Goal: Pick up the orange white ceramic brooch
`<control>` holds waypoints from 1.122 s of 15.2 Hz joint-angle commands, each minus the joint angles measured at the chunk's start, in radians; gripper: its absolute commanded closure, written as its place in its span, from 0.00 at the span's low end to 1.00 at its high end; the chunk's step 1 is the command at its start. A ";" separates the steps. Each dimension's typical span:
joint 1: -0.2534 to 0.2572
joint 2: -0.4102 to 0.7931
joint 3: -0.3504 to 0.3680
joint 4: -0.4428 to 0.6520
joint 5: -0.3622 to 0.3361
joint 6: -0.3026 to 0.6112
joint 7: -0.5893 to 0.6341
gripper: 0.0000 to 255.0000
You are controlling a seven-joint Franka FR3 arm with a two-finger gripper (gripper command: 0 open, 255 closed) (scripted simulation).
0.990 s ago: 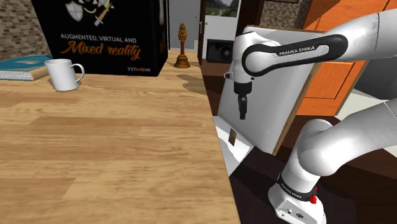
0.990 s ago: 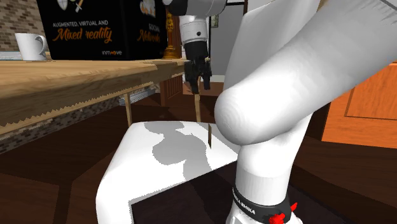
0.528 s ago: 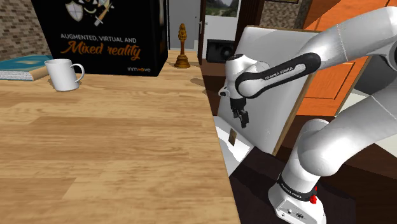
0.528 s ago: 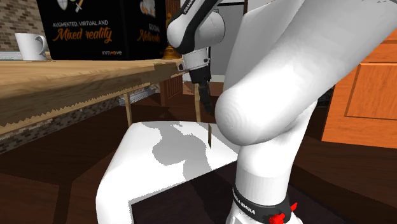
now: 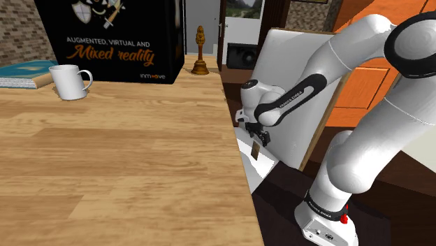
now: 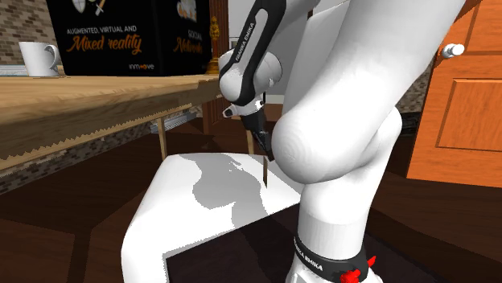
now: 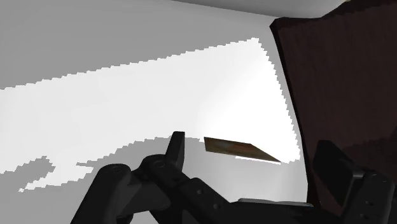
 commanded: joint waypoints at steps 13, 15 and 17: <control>-0.008 0.085 -0.010 -0.011 -0.035 0.095 0.031 1.00; -0.008 0.084 -0.009 -0.011 -0.034 0.094 0.031 1.00; -0.007 0.069 -0.008 -0.013 -0.031 0.081 0.026 1.00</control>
